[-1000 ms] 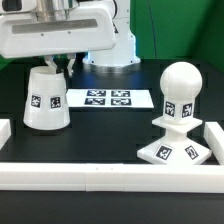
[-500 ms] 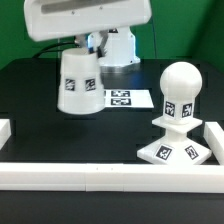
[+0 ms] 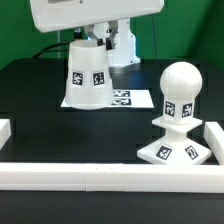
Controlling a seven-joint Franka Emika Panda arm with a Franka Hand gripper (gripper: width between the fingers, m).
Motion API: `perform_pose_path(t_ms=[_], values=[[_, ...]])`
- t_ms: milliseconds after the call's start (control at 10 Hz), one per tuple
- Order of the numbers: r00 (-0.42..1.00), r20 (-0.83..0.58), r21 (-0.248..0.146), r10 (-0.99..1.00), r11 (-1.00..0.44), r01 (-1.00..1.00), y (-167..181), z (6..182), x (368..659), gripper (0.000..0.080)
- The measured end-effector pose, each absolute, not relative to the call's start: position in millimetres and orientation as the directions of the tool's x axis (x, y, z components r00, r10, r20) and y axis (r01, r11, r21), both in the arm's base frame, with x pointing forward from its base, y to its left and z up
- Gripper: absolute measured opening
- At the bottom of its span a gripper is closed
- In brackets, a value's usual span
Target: Assemble lamp
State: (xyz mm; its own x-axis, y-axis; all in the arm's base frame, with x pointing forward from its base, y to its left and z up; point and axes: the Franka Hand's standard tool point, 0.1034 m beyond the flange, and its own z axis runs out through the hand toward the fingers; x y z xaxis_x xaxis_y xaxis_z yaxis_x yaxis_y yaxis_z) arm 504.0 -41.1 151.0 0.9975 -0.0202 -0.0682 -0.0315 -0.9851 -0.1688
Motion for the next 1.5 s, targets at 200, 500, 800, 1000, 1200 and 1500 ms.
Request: perform_pose_path(t_ms=[200,500,800,1000,1200,1500], values=[[0.997,-0.073,-0.182,-0.021,-0.983,-0.034,-33,164.8,517,0.0044],[0.995,-0.083,-0.203,-0.050,-0.977,-0.066,5,203.1,537,0.0044],[0.991,-0.118,-0.202,-0.070,-0.975,-0.093,24,229.1,551,0.0044],[0.990,-0.121,-0.201,-0.070,-0.975,-0.094,24,227.0,550,0.0044],[0.988,-0.128,-0.202,-0.089,-0.973,-0.113,27,229.4,551,0.0044],[0.989,-0.113,-0.214,-0.098,-0.969,-0.121,57,261.3,587,0.0044]])
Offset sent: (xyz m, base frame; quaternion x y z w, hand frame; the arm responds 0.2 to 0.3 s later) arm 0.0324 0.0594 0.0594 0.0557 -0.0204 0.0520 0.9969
